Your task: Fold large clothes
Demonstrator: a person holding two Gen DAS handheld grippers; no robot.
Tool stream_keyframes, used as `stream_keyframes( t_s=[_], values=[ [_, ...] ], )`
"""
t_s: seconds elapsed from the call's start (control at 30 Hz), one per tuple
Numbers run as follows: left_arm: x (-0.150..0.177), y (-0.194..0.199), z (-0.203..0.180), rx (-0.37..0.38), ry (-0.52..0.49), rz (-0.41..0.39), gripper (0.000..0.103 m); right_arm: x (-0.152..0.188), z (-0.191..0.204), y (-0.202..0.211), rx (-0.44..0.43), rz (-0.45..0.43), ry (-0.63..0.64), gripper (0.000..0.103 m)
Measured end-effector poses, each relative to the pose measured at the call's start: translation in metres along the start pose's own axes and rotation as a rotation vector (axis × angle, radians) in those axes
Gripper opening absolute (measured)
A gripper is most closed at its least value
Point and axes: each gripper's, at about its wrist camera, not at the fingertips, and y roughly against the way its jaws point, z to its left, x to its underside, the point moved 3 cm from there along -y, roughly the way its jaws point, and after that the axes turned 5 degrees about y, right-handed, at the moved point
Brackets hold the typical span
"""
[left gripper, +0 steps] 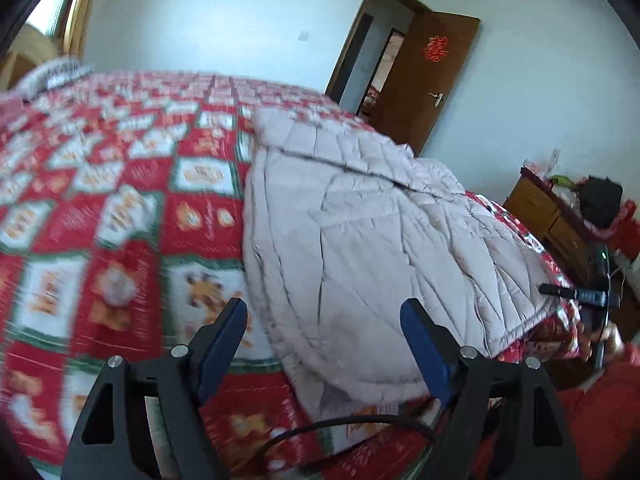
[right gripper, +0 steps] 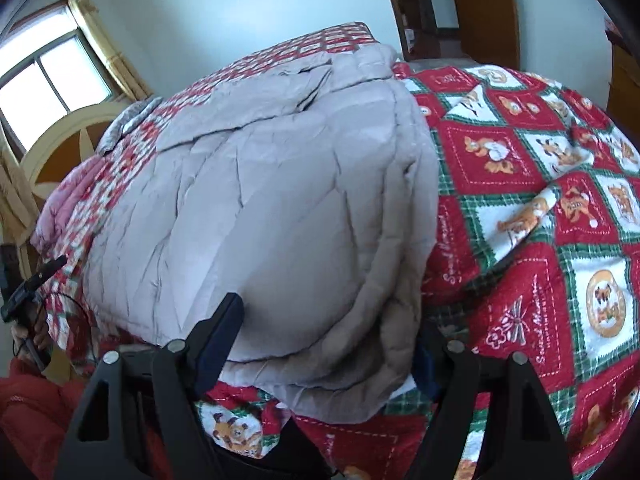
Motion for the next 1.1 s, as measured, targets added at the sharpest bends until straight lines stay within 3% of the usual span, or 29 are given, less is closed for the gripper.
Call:
stream_keyframes(
  t_s=[0.07, 0.13, 0.23, 0.33, 0.37, 0.43, 0.47, 0.5, 0.53, 0.7, 0.9, 1.1],
  values=[
    [0.003, -0.026, 0.010, -0.005, 0.069, 0.058, 0.079, 0.001, -0.001, 0.000, -0.001, -0.005, -0.001, 0.078],
    [0.008, -0.051, 0.022, -0.055, 0.141, 0.128, 0.079, 0.002, -0.001, 0.001, 0.000, -0.008, 0.002, 0.078],
    [0.010, -0.049, 0.016, -0.052, 0.117, 0.081, 0.079, 0.003, 0.002, -0.001, 0.010, -0.010, 0.012, 0.079],
    [0.014, -0.052, 0.007, -0.044, 0.091, 0.096, 0.079, 0.000, 0.004, -0.004, 0.024, -0.019, 0.014, 0.083],
    [0.014, -0.052, 0.007, -0.031, 0.095, 0.097, 0.076, 0.000, 0.006, -0.005, 0.029, -0.023, 0.020, 0.085],
    [0.017, -0.055, 0.007, 0.034, 0.150, 0.103, 0.056, -0.001, 0.011, -0.008, 0.071, -0.024, 0.064, 0.085],
    [0.018, -0.055, 0.009, 0.048, 0.172, 0.109, 0.043, 0.000, 0.013, -0.009, 0.102, -0.024, 0.088, 0.076],
    [0.020, -0.059, 0.014, 0.076, 0.224, 0.126, 0.038, 0.000, 0.015, -0.009, 0.134, -0.025, 0.123, 0.061],
    [0.021, -0.059, 0.016, 0.093, 0.248, 0.120, 0.035, 0.001, 0.016, -0.010, 0.113, -0.021, 0.131, 0.052],
    [0.021, -0.050, 0.017, 0.155, 0.289, 0.108, 0.019, -0.001, 0.004, -0.004, 0.026, -0.059, 0.021, 0.024],
    [0.001, -0.016, -0.007, 0.238, 0.231, 0.016, 0.011, -0.014, 0.017, 0.035, -0.094, -0.141, 0.015, 0.017],
    [-0.017, 0.035, -0.045, 0.388, 0.146, -0.089, 0.010, -0.017, 0.032, 0.082, -0.203, -0.226, 0.006, 0.016]
  ],
)
